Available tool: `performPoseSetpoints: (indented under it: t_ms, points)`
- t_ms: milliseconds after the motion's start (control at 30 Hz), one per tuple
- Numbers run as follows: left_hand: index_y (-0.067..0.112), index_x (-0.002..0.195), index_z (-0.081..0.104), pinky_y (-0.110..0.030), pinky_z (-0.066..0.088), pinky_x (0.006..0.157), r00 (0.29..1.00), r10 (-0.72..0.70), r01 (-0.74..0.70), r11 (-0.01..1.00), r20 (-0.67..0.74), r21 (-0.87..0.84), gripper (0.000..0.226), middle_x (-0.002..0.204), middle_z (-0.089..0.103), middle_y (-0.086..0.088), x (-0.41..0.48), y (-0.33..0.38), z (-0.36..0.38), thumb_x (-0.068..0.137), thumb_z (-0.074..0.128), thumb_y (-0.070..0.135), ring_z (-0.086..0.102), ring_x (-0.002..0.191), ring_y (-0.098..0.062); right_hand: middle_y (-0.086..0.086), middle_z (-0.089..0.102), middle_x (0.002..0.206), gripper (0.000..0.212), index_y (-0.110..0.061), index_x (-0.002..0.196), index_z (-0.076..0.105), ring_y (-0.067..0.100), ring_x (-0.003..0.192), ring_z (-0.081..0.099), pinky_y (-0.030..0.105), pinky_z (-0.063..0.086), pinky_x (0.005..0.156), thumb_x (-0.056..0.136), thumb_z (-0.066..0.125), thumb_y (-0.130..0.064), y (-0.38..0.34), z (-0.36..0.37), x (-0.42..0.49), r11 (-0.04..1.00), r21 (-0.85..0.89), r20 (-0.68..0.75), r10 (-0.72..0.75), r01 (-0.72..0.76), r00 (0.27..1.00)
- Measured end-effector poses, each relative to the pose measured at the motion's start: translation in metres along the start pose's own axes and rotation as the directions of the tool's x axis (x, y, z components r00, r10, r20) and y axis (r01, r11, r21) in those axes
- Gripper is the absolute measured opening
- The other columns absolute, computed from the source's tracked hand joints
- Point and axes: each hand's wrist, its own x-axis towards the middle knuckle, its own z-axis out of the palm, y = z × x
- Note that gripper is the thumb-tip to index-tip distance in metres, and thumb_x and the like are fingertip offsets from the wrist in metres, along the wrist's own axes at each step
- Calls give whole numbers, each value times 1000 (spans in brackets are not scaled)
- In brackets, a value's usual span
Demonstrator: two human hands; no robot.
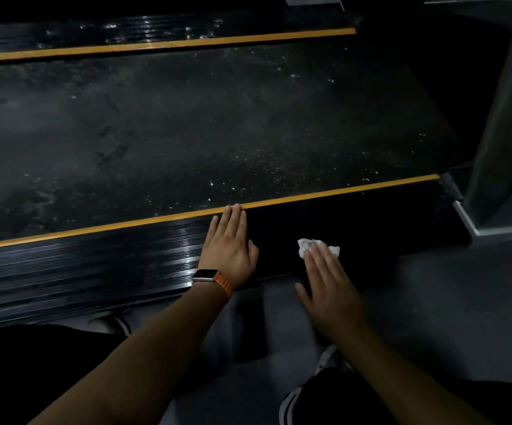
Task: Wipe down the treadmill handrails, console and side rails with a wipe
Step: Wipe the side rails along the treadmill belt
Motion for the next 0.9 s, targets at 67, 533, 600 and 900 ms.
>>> performPoseSetpoints:
  t_ms: [67, 533, 600, 900]
  points:
    - [6, 162, 21, -44, 7, 129, 1000, 3, -3, 1000, 2, -2, 74, 171, 12, -12, 1, 2, 0, 99, 23, 46, 5, 159, -24, 21, 30, 167, 72, 4, 157, 37, 33, 159, 20, 50, 25, 127, 104, 48, -43, -20, 5, 10, 999, 4, 14, -43, 43, 999]
    - [7, 163, 18, -41, 3, 129, 1000, 2, -2, 1000, 22, -21, 75, 171, 9, -11, 1, 3, -2, 99, 19, 47, 0, 159, -22, 17, 32, 168, 72, -2, 157, 40, 28, 159, 21, 49, 26, 127, 107, 41, -52, -21, 10, 40, 998, 50, 44, -49, 47, 998]
    - [8, 163, 16, -42, 2, 129, 999, 3, -2, 1000, 40, -20, 77, 171, 7, -10, 1, 3, -3, 98, 15, 49, -1, 159, -22, 15, 35, 166, 69, -4, 157, 42, 27, 158, 24, 51, 33, 123, 109, 35, -53, -11, 8, 45, 994, 45, 60, -107, 104, 992]
    - [8, 163, 14, -41, 0, 129, 999, -2, 3, 1000, 53, -17, 79, 172, 5, -10, 1, 5, -5, 96, 10, 50, -4, 158, -21, 14, 25, 171, 78, -4, 161, 33, 26, 161, 13, 48, 23, 129, 106, 32, -59, -16, 6, 55, 1000, 25, 120, 15, -18, 993]
